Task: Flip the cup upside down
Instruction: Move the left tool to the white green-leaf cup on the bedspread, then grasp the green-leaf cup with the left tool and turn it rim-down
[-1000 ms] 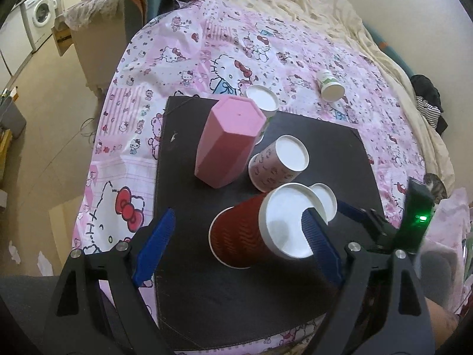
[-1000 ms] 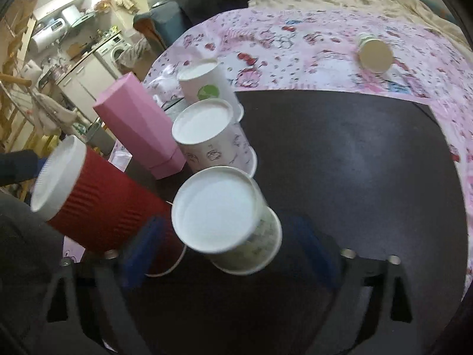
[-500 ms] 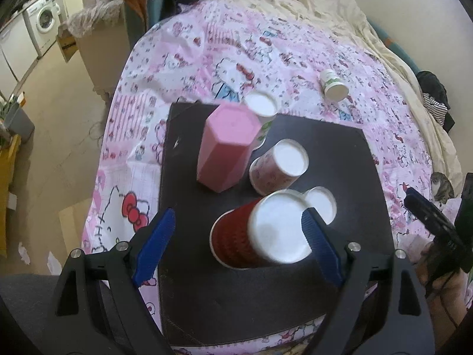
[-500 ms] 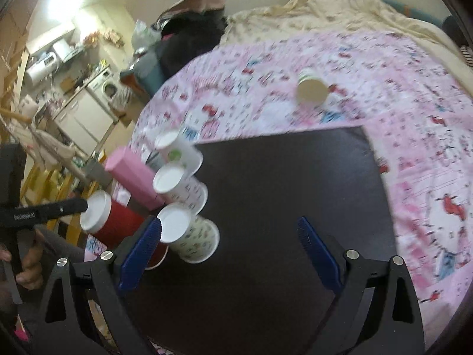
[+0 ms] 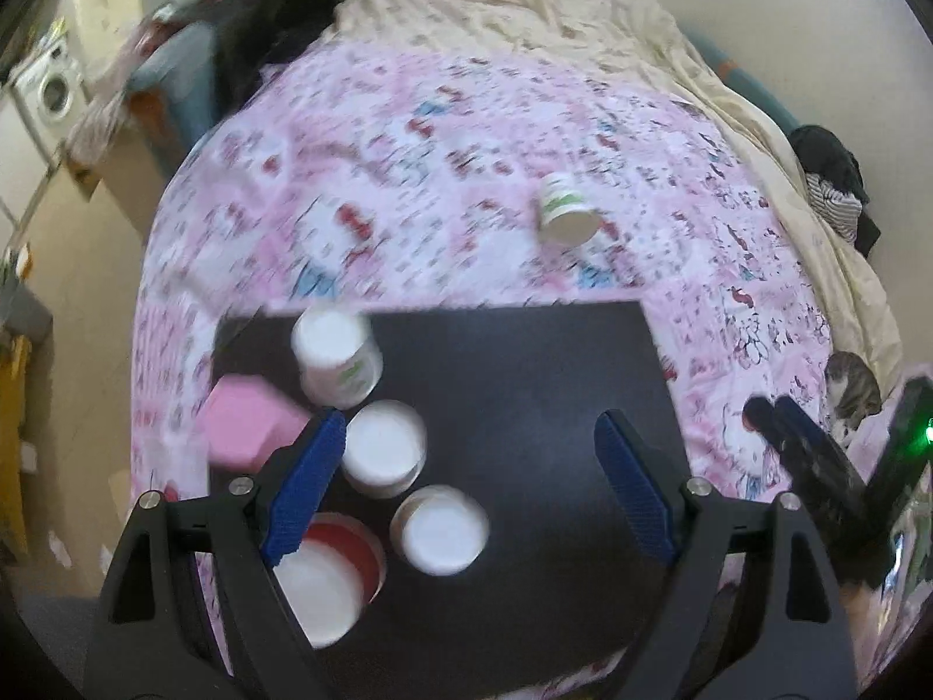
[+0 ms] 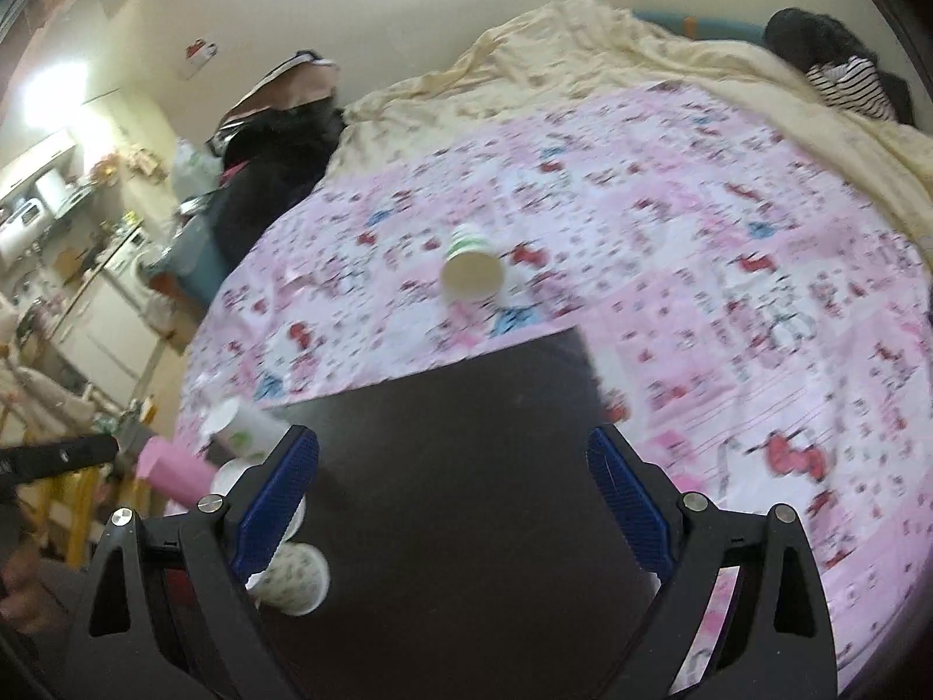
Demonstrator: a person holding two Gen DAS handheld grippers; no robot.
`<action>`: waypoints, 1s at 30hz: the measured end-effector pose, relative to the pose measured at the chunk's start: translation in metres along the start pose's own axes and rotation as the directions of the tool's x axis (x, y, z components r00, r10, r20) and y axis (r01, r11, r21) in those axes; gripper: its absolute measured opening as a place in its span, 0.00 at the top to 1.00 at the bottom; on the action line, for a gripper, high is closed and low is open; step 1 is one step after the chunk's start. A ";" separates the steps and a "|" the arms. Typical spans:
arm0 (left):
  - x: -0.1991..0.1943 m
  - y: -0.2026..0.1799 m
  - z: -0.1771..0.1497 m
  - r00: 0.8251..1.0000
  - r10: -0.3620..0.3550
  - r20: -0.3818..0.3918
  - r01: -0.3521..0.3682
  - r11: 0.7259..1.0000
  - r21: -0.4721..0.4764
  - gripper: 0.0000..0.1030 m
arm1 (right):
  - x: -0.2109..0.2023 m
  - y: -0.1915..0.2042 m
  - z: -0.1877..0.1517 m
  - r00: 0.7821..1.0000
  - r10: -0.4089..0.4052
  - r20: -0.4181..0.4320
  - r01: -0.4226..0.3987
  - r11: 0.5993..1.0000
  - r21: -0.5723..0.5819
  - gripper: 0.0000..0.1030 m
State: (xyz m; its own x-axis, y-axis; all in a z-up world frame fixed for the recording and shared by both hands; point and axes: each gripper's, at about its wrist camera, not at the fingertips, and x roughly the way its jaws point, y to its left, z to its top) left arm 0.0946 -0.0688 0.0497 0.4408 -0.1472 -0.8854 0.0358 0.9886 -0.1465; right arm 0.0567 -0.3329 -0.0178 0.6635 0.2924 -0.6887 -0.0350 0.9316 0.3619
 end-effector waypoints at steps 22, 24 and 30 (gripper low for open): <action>0.260 -0.099 0.176 0.982 0.050 -0.182 -0.079 0.984 -0.157 0.18 | 0.014 -0.073 0.000 0.992 -0.070 -0.107 0.091 0.976 0.197 0.07; 0.276 -0.101 0.177 0.977 0.056 -0.208 -0.091 0.982 -0.164 0.18 | 0.016 -0.076 0.000 0.991 -0.070 -0.116 0.093 0.974 0.208 0.07; 0.322 -0.095 0.178 0.959 0.064 -0.277 -0.118 0.976 -0.185 0.17 | 0.020 -0.083 -0.001 0.990 -0.054 -0.134 0.088 0.962 0.259 0.07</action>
State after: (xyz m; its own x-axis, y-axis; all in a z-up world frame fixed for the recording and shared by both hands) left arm 0.3928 -0.2042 -0.1432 0.1765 -0.0875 -0.9804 -0.1832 0.9757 -0.1200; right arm 0.0724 -0.4047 -0.0620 0.5583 0.2679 -0.7852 0.2177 0.8659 0.4503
